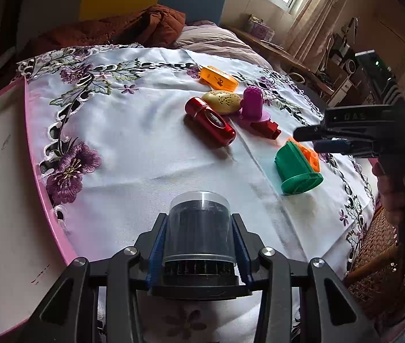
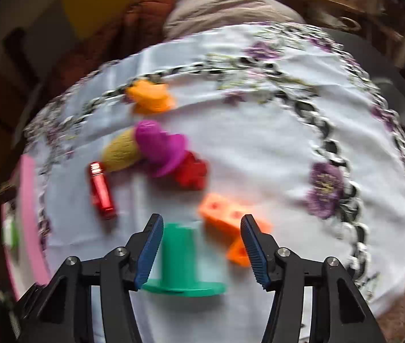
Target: Organize rigid objects
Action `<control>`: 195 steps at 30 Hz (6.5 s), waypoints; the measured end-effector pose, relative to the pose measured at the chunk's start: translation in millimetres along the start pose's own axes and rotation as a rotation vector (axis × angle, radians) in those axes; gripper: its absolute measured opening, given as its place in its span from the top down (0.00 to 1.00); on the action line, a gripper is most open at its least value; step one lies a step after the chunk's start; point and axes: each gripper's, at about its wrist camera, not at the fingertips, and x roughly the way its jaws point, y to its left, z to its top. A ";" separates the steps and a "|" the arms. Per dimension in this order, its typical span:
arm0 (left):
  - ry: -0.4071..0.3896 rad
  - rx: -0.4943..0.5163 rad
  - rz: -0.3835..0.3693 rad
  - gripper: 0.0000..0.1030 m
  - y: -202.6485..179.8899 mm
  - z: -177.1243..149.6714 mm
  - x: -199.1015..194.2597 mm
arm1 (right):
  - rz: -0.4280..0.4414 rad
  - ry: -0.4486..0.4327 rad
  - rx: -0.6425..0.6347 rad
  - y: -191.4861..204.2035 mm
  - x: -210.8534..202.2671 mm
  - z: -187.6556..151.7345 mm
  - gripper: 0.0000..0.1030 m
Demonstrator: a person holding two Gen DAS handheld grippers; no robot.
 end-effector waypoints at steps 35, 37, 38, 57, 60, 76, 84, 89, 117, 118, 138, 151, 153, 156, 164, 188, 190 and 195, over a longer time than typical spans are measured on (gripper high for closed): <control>-0.191 -0.121 0.142 0.58 43.7 3.0 -106.0 | -0.185 0.022 -0.115 10.5 27.4 -11.0 0.57; -0.190 -0.155 0.152 0.58 57.9 -0.6 -110.5 | -0.183 0.022 -0.113 9.7 28.0 -9.0 0.56; -0.192 -0.174 0.157 0.58 65.2 -3.3 -113.0 | -0.181 0.023 -0.110 8.9 27.8 -8.7 0.56; -0.109 -0.445 0.325 0.58 201.1 -28.8 -109.6 | -0.174 0.020 -0.117 9.6 29.2 -8.1 0.55; -0.089 -0.455 0.351 0.57 209.6 -25.9 -101.4 | -0.175 0.017 -0.121 9.5 29.3 -7.9 0.55; -0.189 -0.492 0.499 0.40 187.8 -48.4 -144.8 | -0.186 -0.001 -0.130 10.7 27.6 -8.9 0.57; -0.234 -0.489 0.502 0.40 184.0 -57.4 -166.5 | -0.180 -0.052 -0.086 2.6 17.9 -6.2 0.57; -0.247 -0.481 0.494 0.40 180.2 -61.7 -172.3 | -0.177 -0.123 -0.053 -0.8 4.9 -5.2 0.57; -0.247 -0.513 0.407 0.40 183.4 -72.0 -176.7 | 0.279 -0.181 -0.378 190.7 -17.8 -33.2 0.57; -0.252 -0.515 0.409 0.40 184.7 -72.8 -178.3 | 0.298 -0.173 -0.409 210.0 -16.1 -36.6 0.57; -0.234 -0.593 0.420 0.41 218.8 -90.4 -179.1 | 0.160 -0.045 -0.730 428.5 91.5 -44.5 0.44; -0.263 -0.589 0.441 0.41 211.4 -90.1 -188.8 | 0.259 -0.139 -0.699 383.7 40.4 -54.8 0.23; -0.265 -0.581 0.440 0.41 207.1 -89.5 -189.9 | 0.274 -0.165 -0.694 375.7 28.2 -57.4 0.20; -0.268 -0.560 0.440 0.40 198.8 -87.8 -190.6 | 0.294 -0.200 -0.682 363.1 9.8 -62.5 0.17; -0.267 -0.505 0.441 0.40 179.6 -81.2 -191.9 | 0.304 -0.287 -0.669 321.9 -23.5 -64.5 0.08; -0.202 -0.278 0.315 0.40 102.5 -26.1 -148.5 | -0.055 -0.488 -0.037 15.5 -37.4 59.5 0.00; -0.181 -0.241 0.301 0.40 90.3 -17.8 -139.2 | -0.098 -0.415 0.093 -17.0 -19.9 61.8 0.02; -0.138 -0.140 0.279 0.40 54.7 3.6 -108.0 | 0.030 -0.361 0.276 -57.4 -12.7 72.4 0.03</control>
